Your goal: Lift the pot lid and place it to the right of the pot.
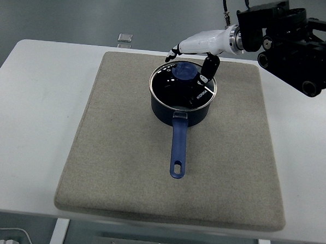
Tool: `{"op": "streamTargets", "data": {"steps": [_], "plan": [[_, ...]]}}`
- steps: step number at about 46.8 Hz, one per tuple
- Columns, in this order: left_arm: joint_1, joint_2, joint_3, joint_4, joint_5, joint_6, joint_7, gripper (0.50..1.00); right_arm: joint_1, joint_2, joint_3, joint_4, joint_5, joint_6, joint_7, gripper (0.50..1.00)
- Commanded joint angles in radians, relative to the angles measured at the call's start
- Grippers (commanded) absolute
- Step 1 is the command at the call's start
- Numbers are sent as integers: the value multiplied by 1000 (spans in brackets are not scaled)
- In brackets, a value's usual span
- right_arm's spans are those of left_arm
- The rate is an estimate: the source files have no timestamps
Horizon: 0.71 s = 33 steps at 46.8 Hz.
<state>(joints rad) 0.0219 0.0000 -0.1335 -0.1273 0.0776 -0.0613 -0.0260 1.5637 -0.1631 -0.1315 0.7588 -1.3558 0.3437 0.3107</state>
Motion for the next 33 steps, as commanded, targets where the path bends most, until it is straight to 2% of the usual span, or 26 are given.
{"op": "streamTargets", "data": {"steps": [1, 12, 21, 30, 33], "plan": [[0, 0, 0, 0, -1, 0, 1, 1000, -1, 8, -2, -4, 0, 0, 1, 921], [0, 0, 0, 0, 1, 0, 0, 1000, -1, 14, -17, -6, 1, 8, 1, 911], [0, 0, 0, 0, 1, 0, 0, 1000, -2, 17, -28, -9, 1, 9, 1, 872], [0, 0, 0, 0, 1, 0, 0, 1000, -2, 20, -30, -10, 1, 9, 1, 864], [0, 0, 0, 0, 1, 0, 0, 1000, -2, 20, -30, -10, 1, 11, 1, 834]]}}
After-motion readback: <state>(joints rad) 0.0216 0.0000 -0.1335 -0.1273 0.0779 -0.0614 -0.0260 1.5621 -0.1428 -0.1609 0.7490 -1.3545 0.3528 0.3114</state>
